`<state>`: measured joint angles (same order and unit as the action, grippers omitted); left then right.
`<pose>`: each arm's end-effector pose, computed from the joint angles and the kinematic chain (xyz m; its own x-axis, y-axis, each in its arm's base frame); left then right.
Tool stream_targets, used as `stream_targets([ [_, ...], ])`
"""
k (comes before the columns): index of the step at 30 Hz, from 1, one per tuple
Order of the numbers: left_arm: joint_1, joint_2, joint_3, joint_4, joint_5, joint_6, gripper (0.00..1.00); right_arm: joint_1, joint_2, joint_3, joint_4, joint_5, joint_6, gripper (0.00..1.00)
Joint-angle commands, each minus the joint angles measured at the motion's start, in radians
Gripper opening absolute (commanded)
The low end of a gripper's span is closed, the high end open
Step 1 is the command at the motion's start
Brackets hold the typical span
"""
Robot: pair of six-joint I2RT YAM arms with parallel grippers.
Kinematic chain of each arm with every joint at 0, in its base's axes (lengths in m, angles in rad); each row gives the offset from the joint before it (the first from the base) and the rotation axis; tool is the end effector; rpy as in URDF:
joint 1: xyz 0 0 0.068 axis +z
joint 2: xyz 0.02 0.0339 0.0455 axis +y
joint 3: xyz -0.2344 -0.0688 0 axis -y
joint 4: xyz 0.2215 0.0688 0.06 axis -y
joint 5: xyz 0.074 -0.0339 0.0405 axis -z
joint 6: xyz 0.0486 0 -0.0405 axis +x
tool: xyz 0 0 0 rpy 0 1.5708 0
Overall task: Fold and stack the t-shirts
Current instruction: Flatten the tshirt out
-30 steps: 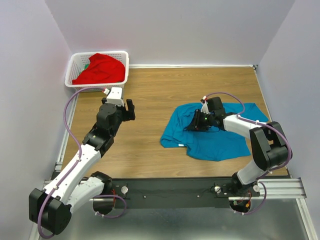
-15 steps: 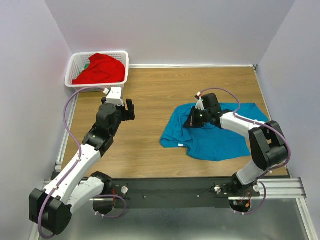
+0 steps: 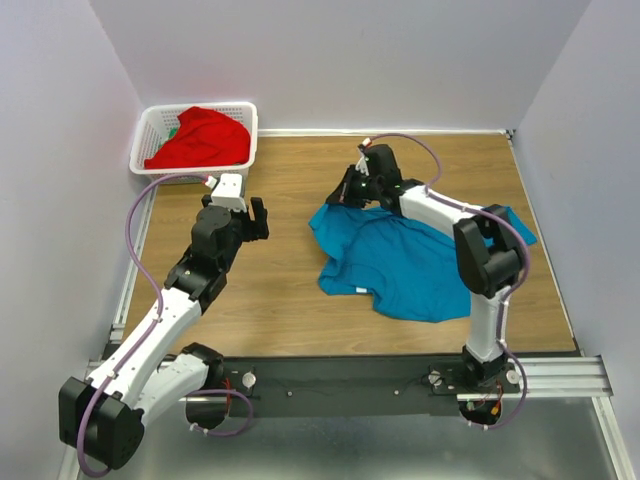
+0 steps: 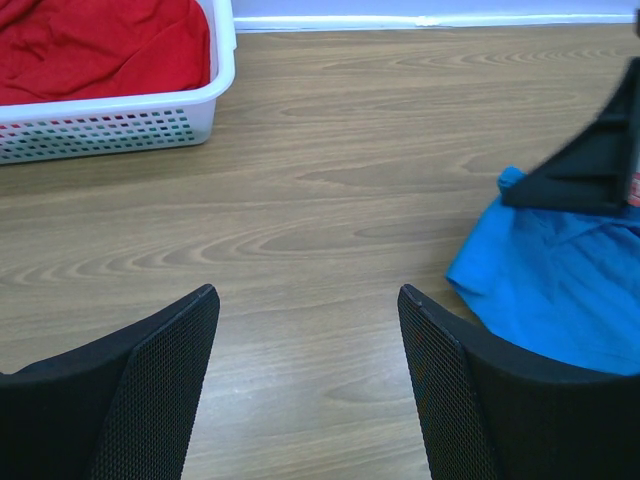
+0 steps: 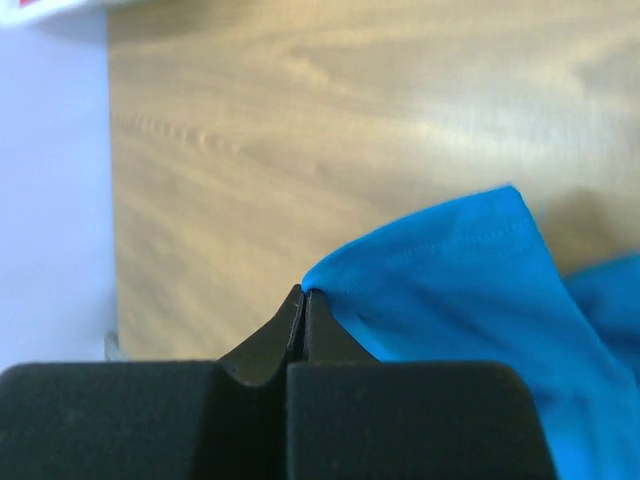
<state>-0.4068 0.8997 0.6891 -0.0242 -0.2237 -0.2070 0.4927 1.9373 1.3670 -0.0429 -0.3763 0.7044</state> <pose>0.2076 -0.0777 0.2812 -0.2477 -0.1115 -0.9624 0.1397 0.9789 -0.1494 0.3619 0.2145 0.1947 -0.8427 0.2312 -0.4862 -0.2086 0.6923 0.6907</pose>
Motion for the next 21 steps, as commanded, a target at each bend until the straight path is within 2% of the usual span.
stream_targets([
  [1, 0.006, 0.002, 0.0, 0.018, 0.014, -0.002, 0.8, 0.021, 0.133, 0.136, 0.034, 0.105, 0.07, 0.01],
  [12, 0.006, 0.002, -0.003, 0.013, 0.012, -0.003, 0.8, 0.018, 0.394, 0.533, 0.034, 0.407, 0.021, 0.01],
  [13, 0.006, 0.004, -0.003, 0.013, 0.012, -0.003, 0.8, 0.017, 0.432, 0.594, 0.034, 0.421, 0.009, 0.04],
  [15, 0.006, 0.005, -0.003, 0.013, 0.012, -0.003, 0.8, 0.009, 0.474, 0.67, 0.032, 0.422, -0.02, 0.15],
  [16, 0.008, 0.007, -0.005, 0.012, 0.012, -0.003, 0.8, 0.004, 0.491, 0.7, 0.034, 0.415, -0.049, 0.34],
  [17, 0.006, 0.007, -0.005, 0.012, 0.012, -0.003, 0.8, -0.003, 0.512, 0.748, 0.034, 0.398, -0.074, 0.48],
  [18, 0.006, 0.008, -0.005, 0.012, 0.009, -0.003, 0.8, -0.006, 0.514, 0.757, 0.034, 0.395, -0.088, 0.49],
  [19, 0.006, 0.008, -0.003, 0.01, 0.007, -0.002, 0.8, -0.011, 0.508, 0.755, 0.031, 0.393, -0.104, 0.57],
  [21, 0.006, 0.008, -0.003, 0.01, 0.003, -0.002, 0.8, -0.022, 0.445, 0.692, 0.008, 0.383, -0.159, 0.63],
])
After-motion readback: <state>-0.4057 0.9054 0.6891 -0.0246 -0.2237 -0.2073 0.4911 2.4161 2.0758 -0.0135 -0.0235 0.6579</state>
